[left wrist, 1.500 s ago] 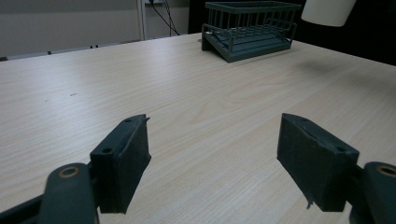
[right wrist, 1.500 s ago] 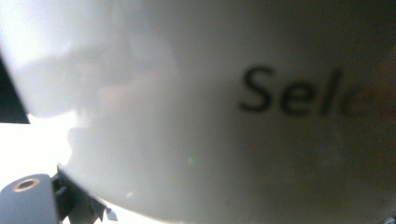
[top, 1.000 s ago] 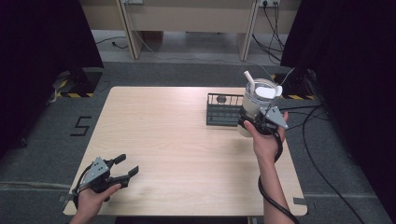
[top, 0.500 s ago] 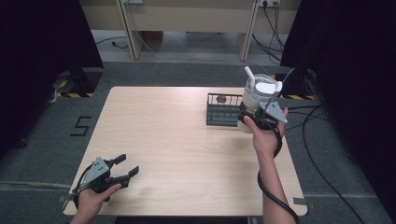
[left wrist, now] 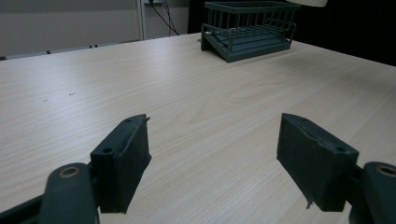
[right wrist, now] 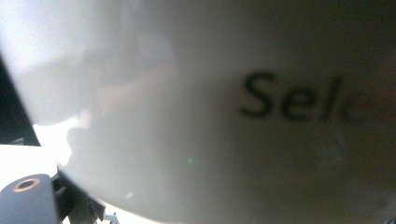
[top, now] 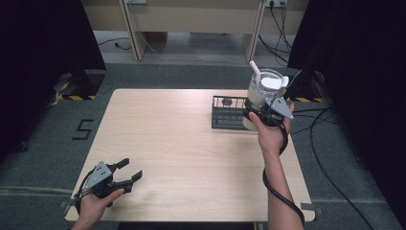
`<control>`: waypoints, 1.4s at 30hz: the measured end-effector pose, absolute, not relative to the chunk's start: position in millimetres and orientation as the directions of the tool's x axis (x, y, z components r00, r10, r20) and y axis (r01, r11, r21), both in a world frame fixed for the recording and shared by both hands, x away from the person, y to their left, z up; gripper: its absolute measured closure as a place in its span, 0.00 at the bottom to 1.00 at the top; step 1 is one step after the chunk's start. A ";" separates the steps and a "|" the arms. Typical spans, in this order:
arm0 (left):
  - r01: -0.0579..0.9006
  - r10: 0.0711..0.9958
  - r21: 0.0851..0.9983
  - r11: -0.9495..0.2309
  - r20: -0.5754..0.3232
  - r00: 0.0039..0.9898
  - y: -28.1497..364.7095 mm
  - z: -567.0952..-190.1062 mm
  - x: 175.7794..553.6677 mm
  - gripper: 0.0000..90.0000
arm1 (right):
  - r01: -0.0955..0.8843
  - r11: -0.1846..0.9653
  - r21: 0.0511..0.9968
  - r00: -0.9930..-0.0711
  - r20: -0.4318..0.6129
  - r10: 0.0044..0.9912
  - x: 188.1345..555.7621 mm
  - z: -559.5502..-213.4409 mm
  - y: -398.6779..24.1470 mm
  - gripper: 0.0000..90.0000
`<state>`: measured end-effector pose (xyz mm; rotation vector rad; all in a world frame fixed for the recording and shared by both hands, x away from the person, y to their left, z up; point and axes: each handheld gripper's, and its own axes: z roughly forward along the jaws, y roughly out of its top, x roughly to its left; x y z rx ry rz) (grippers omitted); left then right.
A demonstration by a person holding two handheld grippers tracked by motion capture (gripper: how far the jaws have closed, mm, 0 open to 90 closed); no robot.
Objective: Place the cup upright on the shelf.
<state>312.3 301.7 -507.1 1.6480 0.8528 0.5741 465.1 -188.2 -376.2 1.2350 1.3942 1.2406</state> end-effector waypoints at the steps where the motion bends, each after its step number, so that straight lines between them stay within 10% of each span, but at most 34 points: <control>1: 0.232 0.783 0.967 -0.100 -0.067 0.618 301.7 -507.1 312.3 0.27 | 0.121 0.010 0.993 -0.126 0.006 0.992 465.1 -376.2 -188.2 0.12; 42: 0.229 0.789 0.968 -0.101 -0.062 0.611 303.8 -506.6 312.2 0.28 | 0.100 0.018 0.995 -0.133 -0.004 0.991 513.5 -364.0 -167.5 0.12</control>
